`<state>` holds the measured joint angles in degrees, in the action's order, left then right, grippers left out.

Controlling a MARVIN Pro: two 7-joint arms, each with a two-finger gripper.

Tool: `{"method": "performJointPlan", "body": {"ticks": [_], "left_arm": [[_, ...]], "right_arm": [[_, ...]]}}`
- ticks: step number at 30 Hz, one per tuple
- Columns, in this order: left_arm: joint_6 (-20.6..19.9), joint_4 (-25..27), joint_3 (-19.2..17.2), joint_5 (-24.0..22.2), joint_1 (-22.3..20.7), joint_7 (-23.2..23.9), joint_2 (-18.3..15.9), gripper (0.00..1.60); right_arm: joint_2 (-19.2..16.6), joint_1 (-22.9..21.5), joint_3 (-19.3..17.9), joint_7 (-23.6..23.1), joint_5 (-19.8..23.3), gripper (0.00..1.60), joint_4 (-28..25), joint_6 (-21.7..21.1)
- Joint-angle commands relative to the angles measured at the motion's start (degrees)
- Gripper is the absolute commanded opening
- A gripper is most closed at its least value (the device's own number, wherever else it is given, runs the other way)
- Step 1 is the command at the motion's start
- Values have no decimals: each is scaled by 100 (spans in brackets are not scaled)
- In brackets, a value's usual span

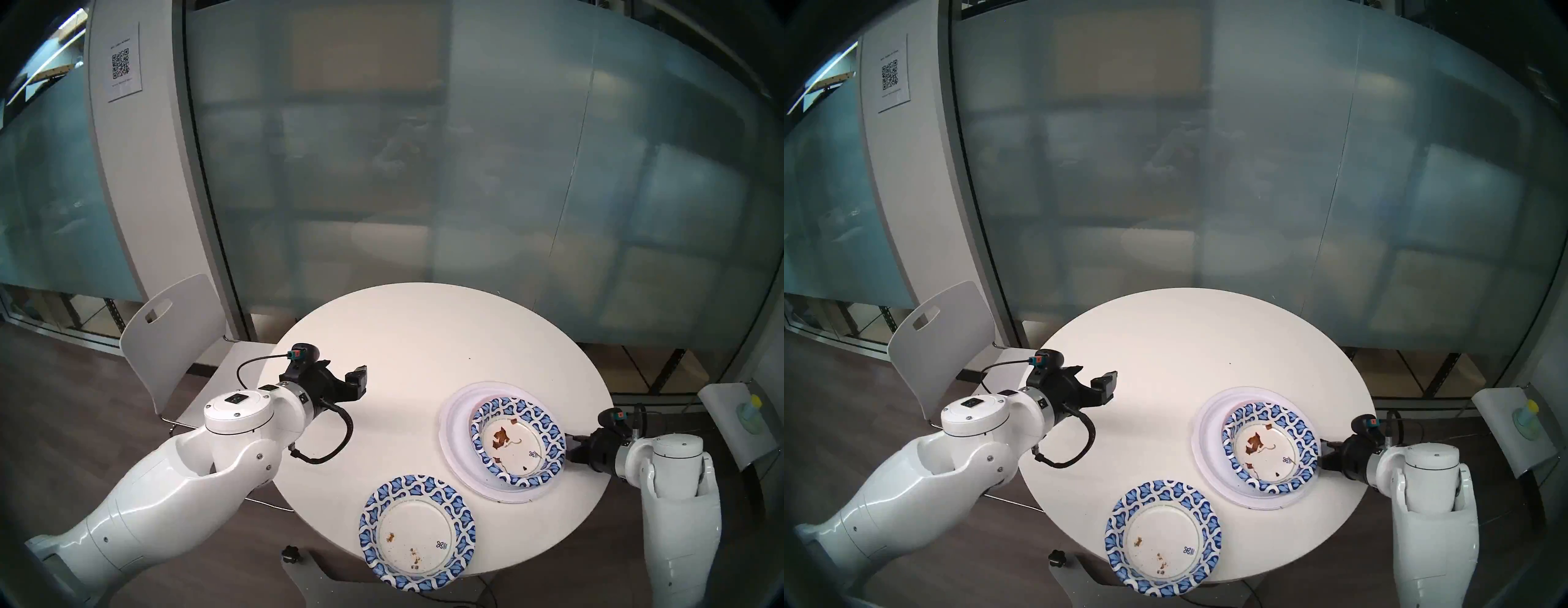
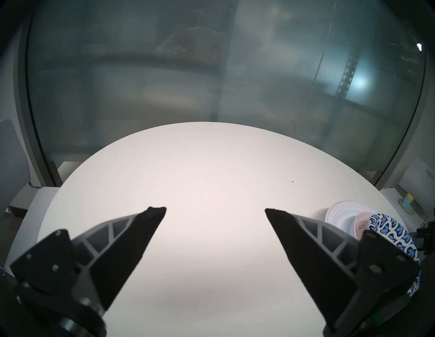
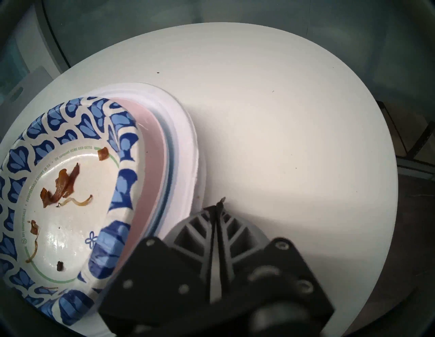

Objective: Stack the plates into one stack

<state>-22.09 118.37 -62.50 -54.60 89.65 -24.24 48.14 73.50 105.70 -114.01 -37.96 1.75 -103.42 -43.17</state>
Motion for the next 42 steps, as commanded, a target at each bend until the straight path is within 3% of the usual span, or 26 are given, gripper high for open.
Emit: {"method": "performJointPlan", "body": {"ticks": [1,14,21,31,42], "left_arm": [[73,97,-66,8,-29,-3,4,160],[86,51,-79,-39,-76,-8,-8,160],[110,15,-95,-68,-77,9,-17,160],[107,-48,-90,-117,-114,80,-14,160],[92,-90,-14,-110,-152,144,34,160]], "right_arm": [[68,-369,186,100,-6,45,-6,13],[199,-786,548,387,-23,47,232,87],[164,-788,571,465,-36,55,188,79],[105,202,233,339,0,56,-763,-110],[713,1052,192,-119,-327,55,-1604,-386]]}}
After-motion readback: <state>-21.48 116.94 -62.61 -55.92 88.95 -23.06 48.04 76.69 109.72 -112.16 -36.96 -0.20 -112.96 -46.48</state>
